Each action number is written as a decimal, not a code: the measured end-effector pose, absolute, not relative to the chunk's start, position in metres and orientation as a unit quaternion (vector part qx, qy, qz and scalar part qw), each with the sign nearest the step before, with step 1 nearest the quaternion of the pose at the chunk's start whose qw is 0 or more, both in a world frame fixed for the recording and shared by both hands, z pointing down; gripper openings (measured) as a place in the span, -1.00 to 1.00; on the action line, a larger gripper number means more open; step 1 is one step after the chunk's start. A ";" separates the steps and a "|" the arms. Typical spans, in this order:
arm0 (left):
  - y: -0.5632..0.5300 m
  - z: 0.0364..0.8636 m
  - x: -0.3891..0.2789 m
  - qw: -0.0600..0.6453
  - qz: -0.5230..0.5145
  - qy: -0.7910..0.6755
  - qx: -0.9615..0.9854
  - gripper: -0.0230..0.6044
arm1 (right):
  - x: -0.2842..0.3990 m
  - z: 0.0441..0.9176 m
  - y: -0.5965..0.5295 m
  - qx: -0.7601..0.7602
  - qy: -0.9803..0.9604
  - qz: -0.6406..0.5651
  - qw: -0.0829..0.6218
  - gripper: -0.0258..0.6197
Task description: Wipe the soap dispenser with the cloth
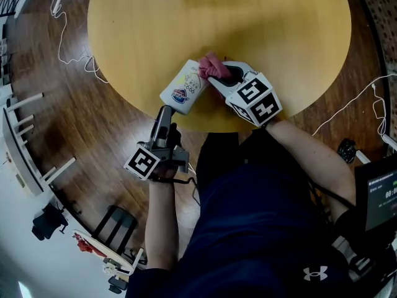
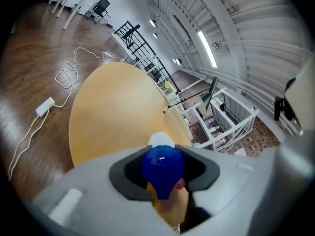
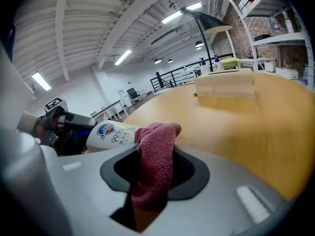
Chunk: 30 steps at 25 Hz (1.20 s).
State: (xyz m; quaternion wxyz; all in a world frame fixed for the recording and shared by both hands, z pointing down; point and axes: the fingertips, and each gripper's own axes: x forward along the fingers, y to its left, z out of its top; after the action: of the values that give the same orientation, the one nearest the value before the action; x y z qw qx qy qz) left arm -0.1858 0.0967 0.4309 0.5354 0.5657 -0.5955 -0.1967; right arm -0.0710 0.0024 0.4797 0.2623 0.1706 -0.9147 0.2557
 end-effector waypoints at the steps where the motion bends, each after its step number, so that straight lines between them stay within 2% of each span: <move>1: 0.096 0.430 -0.187 0.539 -0.202 -0.594 0.562 -0.47 | -0.073 0.471 0.009 0.164 -0.917 0.255 0.260 -0.50; 5: 0.096 0.435 -0.191 0.549 -0.223 -0.590 0.549 -0.47 | -0.110 0.417 0.081 0.051 -0.952 0.221 0.208 -0.50; 8: 0.097 0.439 -0.190 0.554 -0.229 -0.584 0.547 -0.47 | -0.124 0.415 0.114 0.000 -0.965 0.161 0.205 -0.50; 17: 0.095 0.437 -0.182 0.540 -0.186 -0.586 0.575 -0.47 | -0.063 0.504 0.020 0.137 -0.915 0.263 0.272 -0.50; 19: 0.092 0.430 -0.177 0.497 -0.121 -0.595 0.620 -0.47 | -0.054 0.501 0.004 0.154 -0.904 0.298 0.266 -0.50; 24: 0.077 0.401 -0.137 0.317 0.069 -0.570 0.755 -0.48 | -0.059 0.430 -0.026 0.177 -0.911 0.316 0.196 -0.50; 27: 0.078 0.396 -0.123 0.222 0.140 -0.551 0.792 -0.48 | -0.095 0.377 0.006 0.101 -0.940 0.279 0.168 -0.50; 30: 0.083 0.394 -0.112 0.181 0.181 -0.529 0.809 -0.48 | -0.122 0.356 0.045 0.035 -0.953 0.247 0.172 -0.50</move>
State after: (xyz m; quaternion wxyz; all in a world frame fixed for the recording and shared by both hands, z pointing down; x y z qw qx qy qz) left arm -0.1123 0.0830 0.3943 0.1815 0.8093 -0.5285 0.1808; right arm -0.1222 0.0453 0.3564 0.1717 0.0353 -0.9530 0.2473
